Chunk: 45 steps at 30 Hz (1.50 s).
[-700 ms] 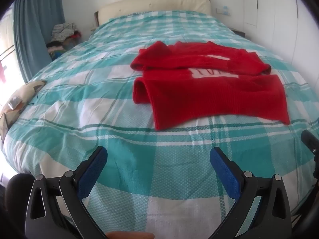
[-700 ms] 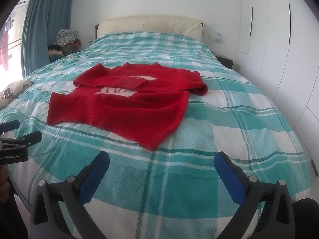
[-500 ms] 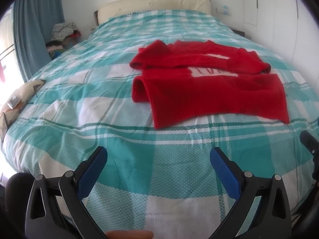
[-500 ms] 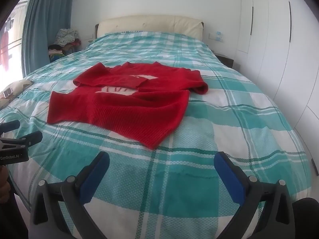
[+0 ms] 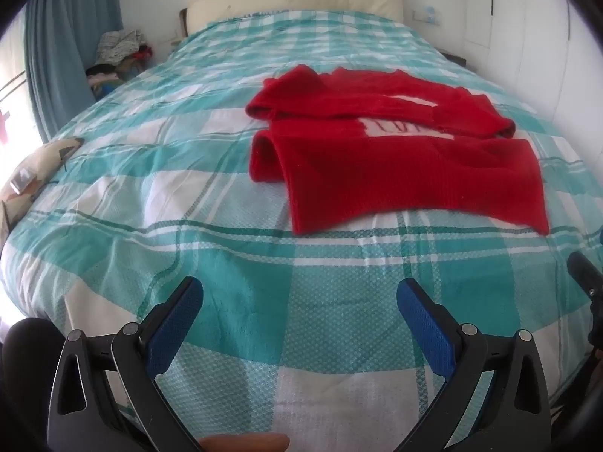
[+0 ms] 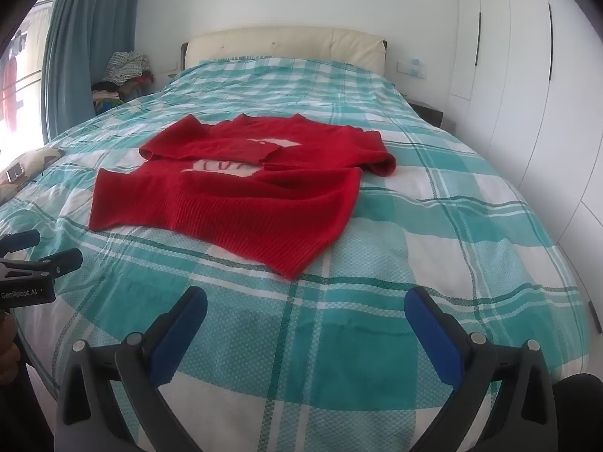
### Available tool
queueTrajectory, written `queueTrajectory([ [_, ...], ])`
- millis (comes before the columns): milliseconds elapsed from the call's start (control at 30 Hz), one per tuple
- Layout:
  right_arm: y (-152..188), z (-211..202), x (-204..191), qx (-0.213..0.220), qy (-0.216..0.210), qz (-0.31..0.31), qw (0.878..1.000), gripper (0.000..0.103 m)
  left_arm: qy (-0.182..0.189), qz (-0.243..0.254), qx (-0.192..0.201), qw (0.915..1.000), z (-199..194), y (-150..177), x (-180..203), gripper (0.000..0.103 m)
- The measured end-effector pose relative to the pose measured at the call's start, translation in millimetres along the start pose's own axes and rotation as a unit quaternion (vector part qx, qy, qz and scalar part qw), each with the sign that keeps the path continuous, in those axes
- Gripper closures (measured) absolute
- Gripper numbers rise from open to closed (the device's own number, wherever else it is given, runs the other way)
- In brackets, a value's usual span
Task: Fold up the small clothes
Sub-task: 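Move both grippers toward the folded red sweater on the bed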
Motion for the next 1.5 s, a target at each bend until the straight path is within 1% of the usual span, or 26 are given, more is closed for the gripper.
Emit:
queueTrajectory([
  [267,-1.5,-4.1,0.0,0.008,0.004,-0.001,1.0,0.0,0.0,-0.001,-0.001,1.0,0.3,-0.3,-0.4,0.0],
  [700,-2.1,-4.1,0.3,0.006,0.003,0.0,1.0,0.0,0.0,0.0,-0.004,1.0,3.1,1.2,-0.3,0.0],
  [1100,-1.9,-4.2,0.1,0.006,0.003,-0.001,1.0,0.0,0.002,-0.001,-0.022,0.9998,9.5,4.9,1.7,0.0],
  [1233,-1.8,-4.1,0.0,0.006,0.003,-0.001,1.0,0.0,0.006,0.0,-0.035,0.9994,14.8,6.1,3.4,0.0],
  [1333,-1.8,-4.2,0.0,0.007,0.003,-0.001,1.0,0.0,0.004,0.007,-0.05,0.9987,20.8,9.6,6.3,0.0],
  [1500,-2.0,-4.3,-0.3,0.008,0.002,-0.001,1.0,0.0,-0.002,0.016,-0.054,0.9984,24.0,12.0,9.2,0.0],
])
Point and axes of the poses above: each gripper's, at about its wrist camera, not at the fingertips, and z roughly the way its jaws point, x to its right, y to its underside, the point moved 2 cm from there along z, roughly the way its jaws point
